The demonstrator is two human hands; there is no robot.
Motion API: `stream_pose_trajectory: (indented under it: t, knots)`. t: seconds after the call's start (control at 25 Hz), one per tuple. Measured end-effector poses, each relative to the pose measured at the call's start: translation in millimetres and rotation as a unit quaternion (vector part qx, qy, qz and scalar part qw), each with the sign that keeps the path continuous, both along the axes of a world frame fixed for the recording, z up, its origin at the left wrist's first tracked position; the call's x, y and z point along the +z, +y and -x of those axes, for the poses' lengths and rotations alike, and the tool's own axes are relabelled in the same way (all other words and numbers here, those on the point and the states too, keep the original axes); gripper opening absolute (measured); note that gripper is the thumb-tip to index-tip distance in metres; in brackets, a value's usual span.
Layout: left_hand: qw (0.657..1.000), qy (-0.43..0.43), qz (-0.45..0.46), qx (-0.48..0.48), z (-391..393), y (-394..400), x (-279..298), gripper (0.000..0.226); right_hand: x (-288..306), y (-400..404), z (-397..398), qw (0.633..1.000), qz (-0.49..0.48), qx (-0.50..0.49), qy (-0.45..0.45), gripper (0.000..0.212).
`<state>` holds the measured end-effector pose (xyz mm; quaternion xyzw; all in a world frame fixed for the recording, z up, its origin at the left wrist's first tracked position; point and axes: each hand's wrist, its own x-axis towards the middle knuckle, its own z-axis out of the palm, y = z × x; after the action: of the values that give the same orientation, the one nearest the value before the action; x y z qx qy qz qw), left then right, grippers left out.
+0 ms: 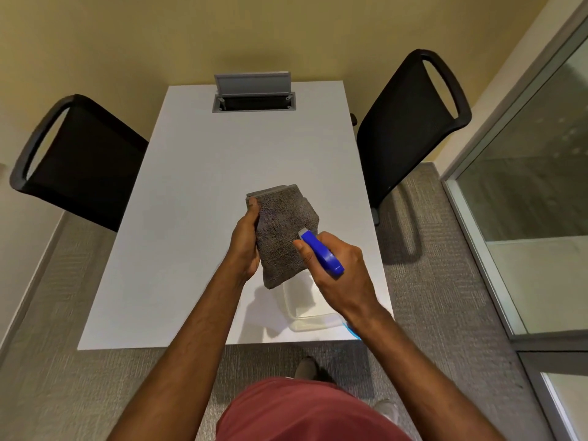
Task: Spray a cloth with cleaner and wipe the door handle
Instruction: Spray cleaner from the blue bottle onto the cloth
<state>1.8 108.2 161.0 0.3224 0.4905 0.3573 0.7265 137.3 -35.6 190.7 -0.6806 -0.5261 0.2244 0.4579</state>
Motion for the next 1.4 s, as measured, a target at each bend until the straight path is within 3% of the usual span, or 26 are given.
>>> stream_pose_trajectory:
  t: [0.16, 0.28, 0.48, 0.8, 1.12, 1.4]
  knots:
    - [1.000, -0.018, 0.004, 0.001, -1, 1, -2, 0.056, 1, -1, -4, 1.000, -0.002, 0.006, -0.031, 0.051]
    - [1.000, -0.020, 0.000, 0.000, 1, 4, -3, 0.052, 2, -2, -14, 0.998, 0.000, -0.017, 0.061, 0.039]
    - [0.999, -0.046, 0.002, 0.000, 4, 7, -3, 0.051, 3, -1, -41, 0.987, -0.009, -0.078, 0.142, 0.042]
    - [0.998, -0.055, 0.000, -0.016, 3, 7, -2, 0.054, 6, -4, -51, 0.988, 0.010, -0.045, 0.147, 0.053]
    - [0.998, -0.063, -0.006, -0.015, -2, 5, 4, 0.053, 12, -3, -23, 0.996, 0.003, 0.022, 0.084, 0.032]
    - [0.997, -0.078, 0.001, -0.007, -5, 3, 5, 0.049, 7, -5, -3, 0.997, 0.010, 0.053, 0.054, 0.047]
